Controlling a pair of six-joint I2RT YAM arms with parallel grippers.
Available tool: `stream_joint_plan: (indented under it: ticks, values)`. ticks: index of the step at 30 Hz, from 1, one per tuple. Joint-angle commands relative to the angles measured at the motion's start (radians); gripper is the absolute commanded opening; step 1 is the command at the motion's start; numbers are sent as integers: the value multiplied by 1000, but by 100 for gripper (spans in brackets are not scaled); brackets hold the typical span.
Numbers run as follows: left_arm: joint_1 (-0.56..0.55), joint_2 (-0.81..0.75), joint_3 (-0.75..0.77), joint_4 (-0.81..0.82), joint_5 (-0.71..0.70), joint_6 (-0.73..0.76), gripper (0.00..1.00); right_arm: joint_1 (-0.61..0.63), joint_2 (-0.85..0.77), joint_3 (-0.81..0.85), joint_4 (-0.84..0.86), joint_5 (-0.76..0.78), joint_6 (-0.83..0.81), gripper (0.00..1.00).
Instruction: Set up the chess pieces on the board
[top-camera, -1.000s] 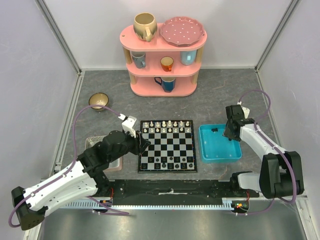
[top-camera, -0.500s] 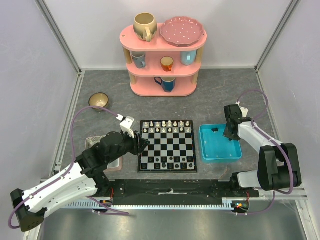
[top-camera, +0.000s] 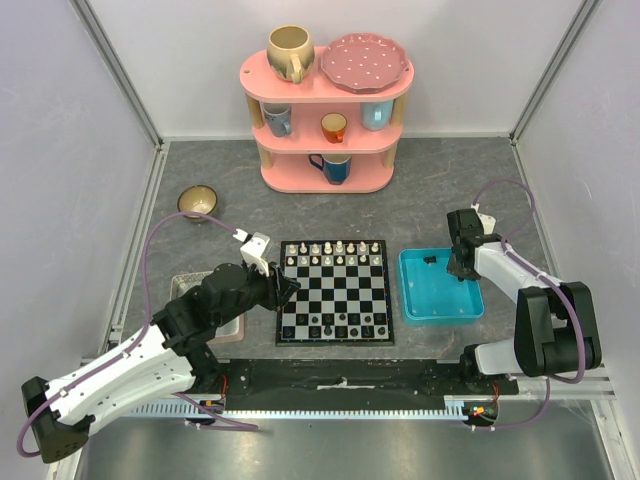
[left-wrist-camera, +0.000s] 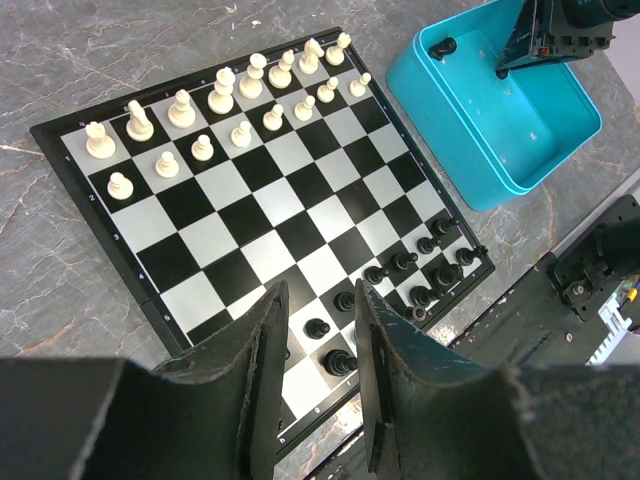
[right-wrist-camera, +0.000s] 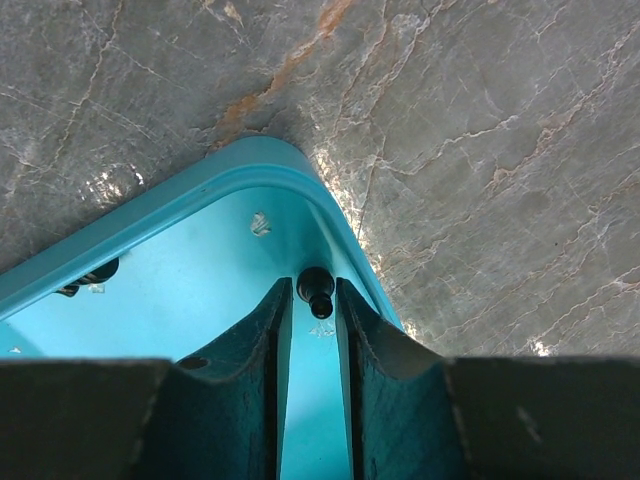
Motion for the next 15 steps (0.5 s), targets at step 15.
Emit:
stream_joint_plan:
  ticks: [15]
  values:
    - [5,-4,-3,48,8,-4,40,-7,40,10,49,49,-12,23]
